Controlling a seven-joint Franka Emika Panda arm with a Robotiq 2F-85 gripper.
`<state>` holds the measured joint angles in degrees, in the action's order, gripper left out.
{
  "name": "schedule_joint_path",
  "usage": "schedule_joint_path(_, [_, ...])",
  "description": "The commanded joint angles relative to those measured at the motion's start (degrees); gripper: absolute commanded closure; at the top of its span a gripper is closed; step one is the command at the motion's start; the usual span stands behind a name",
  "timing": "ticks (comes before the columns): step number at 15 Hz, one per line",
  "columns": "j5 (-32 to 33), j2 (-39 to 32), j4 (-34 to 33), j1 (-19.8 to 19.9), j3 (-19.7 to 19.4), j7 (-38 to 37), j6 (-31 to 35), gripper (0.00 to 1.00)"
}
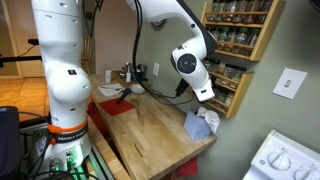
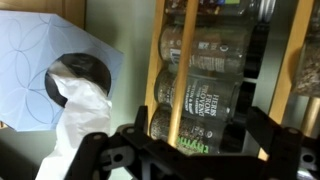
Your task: Pick up the third spice bottle from the right on the bottom shelf of the bottom spice rack and put it on the table
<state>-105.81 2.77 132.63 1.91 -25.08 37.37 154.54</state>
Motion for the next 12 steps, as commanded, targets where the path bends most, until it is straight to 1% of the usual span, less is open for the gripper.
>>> schedule_joint_path(1, [-4.62, -2.18, -1.66, 0.15, -0.22, 2.92, -1.43, 0.0])
schedule_joint_path(6, [-6.98, -2.97, -2.19, 0.15, -0.16, 4.22, -2.96, 0.0])
schedule_joint_path(9, [-9.7, -3.34, -2.9, 0.17, -0.17, 5.4, -2.62, 0.0])
schedule_joint_path(12, [-10.77, -3.59, -2.9, 0.14, -0.14, 5.48, -3.05, 0.0])
